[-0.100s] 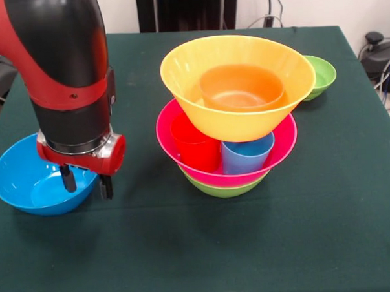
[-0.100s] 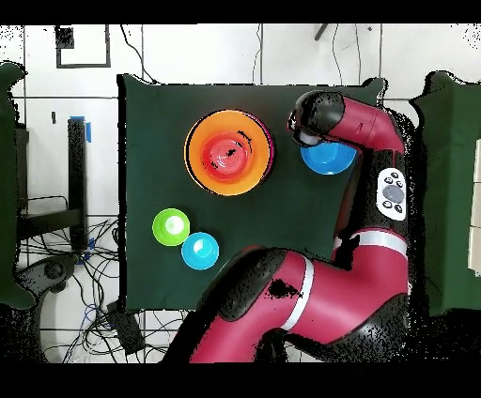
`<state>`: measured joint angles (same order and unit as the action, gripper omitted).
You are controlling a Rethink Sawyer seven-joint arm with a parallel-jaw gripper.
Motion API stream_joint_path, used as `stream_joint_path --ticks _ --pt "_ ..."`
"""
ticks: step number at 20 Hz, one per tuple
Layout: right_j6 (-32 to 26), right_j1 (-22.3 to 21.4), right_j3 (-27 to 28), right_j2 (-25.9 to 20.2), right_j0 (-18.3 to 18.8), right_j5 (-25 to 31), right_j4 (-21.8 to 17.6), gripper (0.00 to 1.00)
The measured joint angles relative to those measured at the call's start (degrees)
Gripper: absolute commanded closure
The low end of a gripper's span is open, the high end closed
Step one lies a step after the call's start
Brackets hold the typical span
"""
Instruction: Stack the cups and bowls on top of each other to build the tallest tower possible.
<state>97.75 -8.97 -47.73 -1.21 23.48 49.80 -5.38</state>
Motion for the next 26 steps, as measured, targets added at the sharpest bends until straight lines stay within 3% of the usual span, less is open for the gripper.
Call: stream_joint_path --ticks 23,24,26 --pt "0.0 2.36 -0.07 1.36 -0.01 -7.34 -0.26 0.0" --pt "0.0 2.31 -0.07 1.5 -0.02 -7.42 -0.26 1.0" --pt "0.0 1.81 -0.07 1.85 -0.05 -7.46 -0.25 1.0"
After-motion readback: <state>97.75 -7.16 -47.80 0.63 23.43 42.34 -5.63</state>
